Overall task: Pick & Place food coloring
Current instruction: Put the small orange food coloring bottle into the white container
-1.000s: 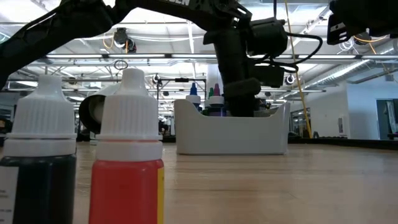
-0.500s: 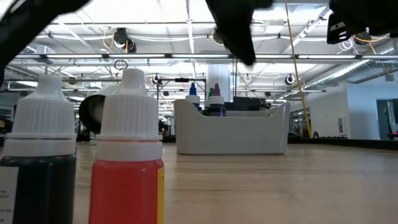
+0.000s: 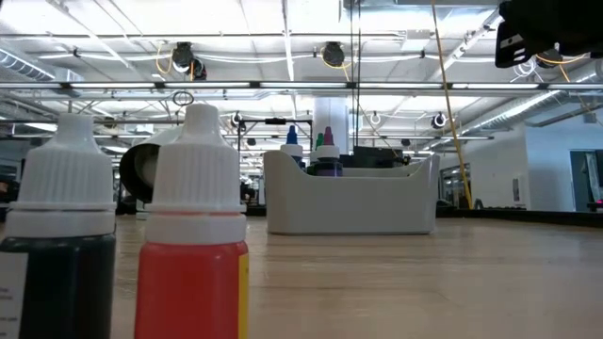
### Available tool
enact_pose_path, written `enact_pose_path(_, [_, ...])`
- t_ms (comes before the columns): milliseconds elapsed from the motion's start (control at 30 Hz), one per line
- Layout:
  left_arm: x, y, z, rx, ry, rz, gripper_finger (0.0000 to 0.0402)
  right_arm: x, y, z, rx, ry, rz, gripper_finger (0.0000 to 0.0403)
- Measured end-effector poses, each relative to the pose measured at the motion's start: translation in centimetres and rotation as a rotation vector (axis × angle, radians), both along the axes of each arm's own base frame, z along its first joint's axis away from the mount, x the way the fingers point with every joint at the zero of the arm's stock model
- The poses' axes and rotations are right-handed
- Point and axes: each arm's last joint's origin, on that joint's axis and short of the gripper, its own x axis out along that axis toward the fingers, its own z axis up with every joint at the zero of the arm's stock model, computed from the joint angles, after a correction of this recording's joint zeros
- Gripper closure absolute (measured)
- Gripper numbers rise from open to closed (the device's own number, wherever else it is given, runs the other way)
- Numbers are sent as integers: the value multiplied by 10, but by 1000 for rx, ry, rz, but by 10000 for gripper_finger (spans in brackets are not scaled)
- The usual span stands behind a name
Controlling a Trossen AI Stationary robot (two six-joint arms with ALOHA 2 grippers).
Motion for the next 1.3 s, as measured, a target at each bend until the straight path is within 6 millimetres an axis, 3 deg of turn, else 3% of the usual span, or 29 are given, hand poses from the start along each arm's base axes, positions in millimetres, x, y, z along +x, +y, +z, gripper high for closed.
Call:
enact_pose_path(133, [-21, -36, -3, -10, 41, -67, 302, 0, 0, 0, 6, 2, 0, 403])
enact_pose_path(300, [-40, -79, -33, 87, 103, -125, 356, 0, 0, -1, 4, 7, 1, 403])
enact_pose_path(400, [-48, -92, -56, 145, 156, -88, 391, 0, 0, -1, 3, 9, 0, 403])
enact_pose_path(500, [-58, -92, -84, 248, 262, 10, 394, 0, 0, -1, 3, 9, 1, 403])
enact_pose_path(567, [-68, -86, -93, 329, 265, 88, 396, 0, 0, -1, 4, 7, 1, 403])
enact_pose_path(667, [-87, -68, -88, 329, 209, 184, 397, 0, 0, 0, 6, 5, 1, 403])
enact_pose_path(833, [-124, -29, -81, 218, 49, 232, 398, 0, 0, -1, 4, 8, 1, 403])
enact_pose_path(933, [-149, 0, -89, 81, -35, 235, 396, 0, 0, -1, 3, 8, 0, 403])
enact_pose_path(1100, [-171, 40, -144, -169, -141, 270, 398, 0, 0, -1, -4, 6, 0, 403])
enact_pose_path(1200, [-171, 58, -183, -229, -185, 342, 399, 0, 0, 0, -10, -4, 0, 403])
enact_pose_path(1300, [-165, 63, -209, -227, -267, 269, 399, 0, 0, 1, -21, -9, -1, 403])
